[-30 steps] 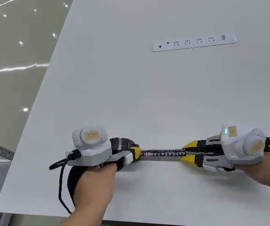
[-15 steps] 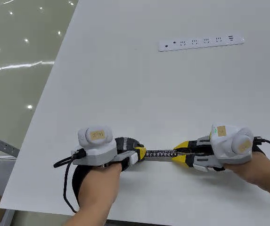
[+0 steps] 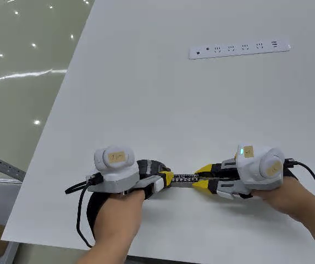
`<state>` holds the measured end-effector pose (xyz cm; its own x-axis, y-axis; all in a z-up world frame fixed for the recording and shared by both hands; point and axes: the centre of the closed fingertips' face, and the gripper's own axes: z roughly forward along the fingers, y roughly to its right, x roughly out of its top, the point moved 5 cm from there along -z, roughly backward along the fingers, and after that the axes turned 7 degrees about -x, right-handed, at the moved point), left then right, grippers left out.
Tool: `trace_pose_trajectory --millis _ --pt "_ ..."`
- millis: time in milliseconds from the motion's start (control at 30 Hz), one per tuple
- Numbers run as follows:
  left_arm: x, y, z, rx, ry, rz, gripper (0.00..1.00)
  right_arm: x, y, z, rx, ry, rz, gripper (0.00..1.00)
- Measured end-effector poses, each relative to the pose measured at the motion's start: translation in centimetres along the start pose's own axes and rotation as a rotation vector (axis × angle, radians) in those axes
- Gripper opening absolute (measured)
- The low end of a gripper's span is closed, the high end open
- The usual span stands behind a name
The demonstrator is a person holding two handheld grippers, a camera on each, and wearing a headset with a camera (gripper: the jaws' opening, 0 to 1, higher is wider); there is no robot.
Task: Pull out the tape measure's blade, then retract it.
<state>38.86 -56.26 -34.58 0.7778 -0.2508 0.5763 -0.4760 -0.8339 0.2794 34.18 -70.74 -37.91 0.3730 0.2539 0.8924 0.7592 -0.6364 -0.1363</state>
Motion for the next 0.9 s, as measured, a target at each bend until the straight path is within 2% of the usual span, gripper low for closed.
trace_pose_trajectory --millis 433,900 --pt "-0.01 -0.02 -0.07 -0.009 0.004 -0.010 0.59 0.06 -0.20 0.28 -0.002 0.003 0.019 0.12" --pt "0.01 0.17 0.06 0.021 0.037 -0.001 0.61 0.06 -0.25 0.30 -0.019 -0.006 -0.027 0.12"
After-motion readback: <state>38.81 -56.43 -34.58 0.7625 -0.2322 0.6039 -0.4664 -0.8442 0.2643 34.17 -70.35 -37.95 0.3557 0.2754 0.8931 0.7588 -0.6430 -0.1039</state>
